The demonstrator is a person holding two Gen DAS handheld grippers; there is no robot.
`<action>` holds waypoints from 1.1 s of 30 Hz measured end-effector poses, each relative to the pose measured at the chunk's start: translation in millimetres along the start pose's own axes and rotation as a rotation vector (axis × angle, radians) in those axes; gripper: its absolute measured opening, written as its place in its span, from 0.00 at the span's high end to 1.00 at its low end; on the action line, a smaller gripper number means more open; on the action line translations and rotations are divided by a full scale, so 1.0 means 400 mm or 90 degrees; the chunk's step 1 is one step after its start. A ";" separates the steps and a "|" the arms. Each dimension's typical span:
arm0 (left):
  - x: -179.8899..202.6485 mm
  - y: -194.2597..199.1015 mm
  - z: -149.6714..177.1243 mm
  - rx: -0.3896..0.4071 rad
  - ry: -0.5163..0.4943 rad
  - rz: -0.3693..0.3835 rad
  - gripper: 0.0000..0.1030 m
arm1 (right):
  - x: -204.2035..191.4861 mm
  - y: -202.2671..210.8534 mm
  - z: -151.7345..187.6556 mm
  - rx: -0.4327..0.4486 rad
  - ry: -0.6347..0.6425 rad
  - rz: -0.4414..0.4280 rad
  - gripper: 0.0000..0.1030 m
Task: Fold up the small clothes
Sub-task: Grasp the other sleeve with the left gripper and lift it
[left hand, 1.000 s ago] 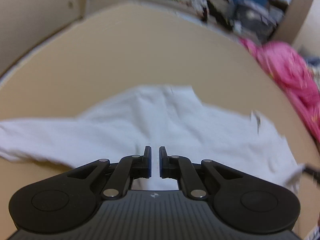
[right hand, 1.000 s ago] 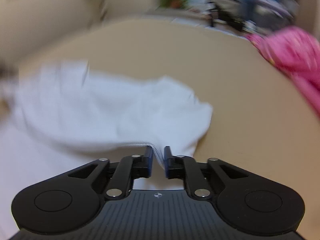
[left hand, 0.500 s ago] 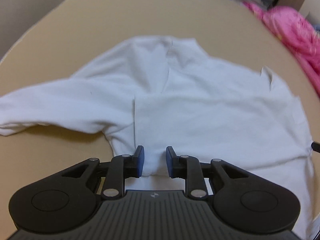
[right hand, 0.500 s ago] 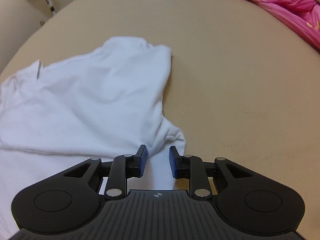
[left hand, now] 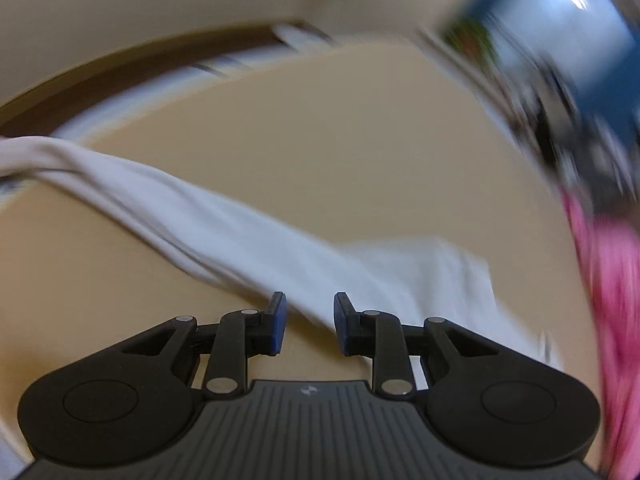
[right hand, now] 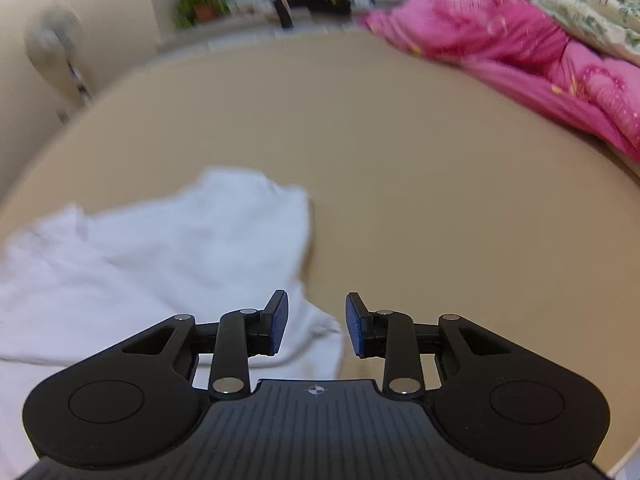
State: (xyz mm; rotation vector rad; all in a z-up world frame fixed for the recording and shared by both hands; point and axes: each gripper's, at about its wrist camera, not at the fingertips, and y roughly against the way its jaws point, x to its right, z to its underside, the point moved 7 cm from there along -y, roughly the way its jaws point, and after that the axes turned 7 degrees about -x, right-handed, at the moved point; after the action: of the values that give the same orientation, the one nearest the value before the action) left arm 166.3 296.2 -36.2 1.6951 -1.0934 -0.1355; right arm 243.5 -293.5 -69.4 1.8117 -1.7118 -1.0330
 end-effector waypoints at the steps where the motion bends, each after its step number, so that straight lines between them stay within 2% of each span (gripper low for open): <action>1: -0.046 0.015 -0.027 0.017 0.033 -0.011 0.69 | -0.015 0.033 0.004 0.020 0.005 -0.025 0.65; 3: -0.145 0.035 -0.073 0.046 0.098 -0.041 0.61 | -0.040 0.074 0.023 0.058 0.018 -0.063 0.59; 5: -0.227 0.048 -0.108 0.060 0.150 -0.040 0.59 | -0.038 0.090 0.046 0.080 0.026 -0.084 0.54; 7: -0.294 0.062 -0.141 0.070 0.196 -0.022 0.59 | -0.037 0.051 0.069 0.030 0.027 -0.065 0.54; 8: -0.325 0.068 -0.153 0.077 0.217 -0.016 0.59 | -0.042 0.050 0.067 0.034 0.021 -0.068 0.54; 10: -0.372 0.068 -0.172 0.093 0.252 -0.011 0.52 | -0.060 0.038 0.062 0.041 0.017 -0.081 0.54; 13: -0.435 0.073 -0.207 0.097 0.296 0.003 0.52 | -0.062 -0.019 0.074 0.005 0.019 -0.060 0.54; 17: -0.463 0.050 -0.234 0.065 0.298 0.011 0.53 | -0.112 -0.066 0.075 -0.031 0.005 -0.070 0.54; 18: -0.472 0.052 -0.210 0.058 0.294 0.008 0.54 | -0.117 -0.074 0.077 -0.034 0.011 -0.068 0.54; 20: -0.465 0.029 -0.215 0.052 0.286 -0.004 0.62 | -0.128 -0.075 0.083 -0.035 0.023 -0.062 0.54; 21: -0.459 0.018 -0.220 0.052 0.276 -0.012 0.76 | -0.133 -0.080 0.080 -0.035 0.026 -0.062 0.54; 22: -0.452 0.007 -0.224 0.051 0.264 -0.023 0.95 | -0.134 -0.082 0.080 -0.035 0.027 -0.064 0.54; 25: -0.423 0.024 -0.235 0.094 0.224 -0.045 0.95 | -0.130 -0.088 0.075 -0.035 0.030 -0.064 0.54; 29: -0.330 0.169 -0.256 0.221 0.120 0.034 0.95 | -0.123 -0.094 0.069 -0.032 0.024 -0.065 0.54; 31: -0.336 0.173 -0.242 0.212 0.115 0.018 0.95 | -0.121 -0.096 0.067 -0.032 0.021 -0.068 0.54; 33: -0.396 0.121 -0.219 0.142 0.173 -0.022 0.95 | -0.124 -0.099 0.065 -0.032 0.021 -0.072 0.54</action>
State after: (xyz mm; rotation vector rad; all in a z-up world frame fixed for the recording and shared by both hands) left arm 96.4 469.4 -23.7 1.8663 -0.9013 0.1979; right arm 251.5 -235.1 -104.5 1.9010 -1.5660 -1.0763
